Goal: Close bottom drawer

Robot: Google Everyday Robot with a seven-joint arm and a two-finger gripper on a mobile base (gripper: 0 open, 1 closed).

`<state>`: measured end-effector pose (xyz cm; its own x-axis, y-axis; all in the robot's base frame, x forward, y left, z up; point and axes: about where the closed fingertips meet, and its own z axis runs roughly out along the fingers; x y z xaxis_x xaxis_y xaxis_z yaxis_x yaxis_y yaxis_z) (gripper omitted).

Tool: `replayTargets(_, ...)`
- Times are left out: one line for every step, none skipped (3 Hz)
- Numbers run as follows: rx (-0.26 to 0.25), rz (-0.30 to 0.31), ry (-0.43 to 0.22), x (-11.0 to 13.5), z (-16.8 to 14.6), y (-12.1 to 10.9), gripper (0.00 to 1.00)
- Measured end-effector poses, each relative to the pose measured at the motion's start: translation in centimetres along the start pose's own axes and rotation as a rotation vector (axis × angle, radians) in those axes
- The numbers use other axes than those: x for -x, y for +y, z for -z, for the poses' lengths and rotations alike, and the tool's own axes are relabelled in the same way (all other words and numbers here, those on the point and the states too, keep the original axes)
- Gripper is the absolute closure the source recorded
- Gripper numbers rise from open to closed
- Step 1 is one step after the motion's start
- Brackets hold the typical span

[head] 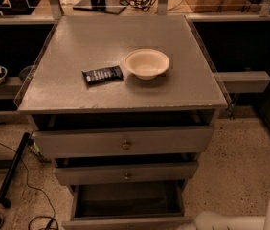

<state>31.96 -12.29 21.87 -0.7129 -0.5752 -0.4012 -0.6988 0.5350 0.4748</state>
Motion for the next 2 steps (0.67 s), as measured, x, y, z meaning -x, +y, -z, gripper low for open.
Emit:
replayTargets(-0.021, 0.001, -0.053, 2.11, 0.53, -1.40, 1.00)
replayTargets(-0.018, -0.001, -0.053, 2.00, 0.46, -1.32, 1.00)
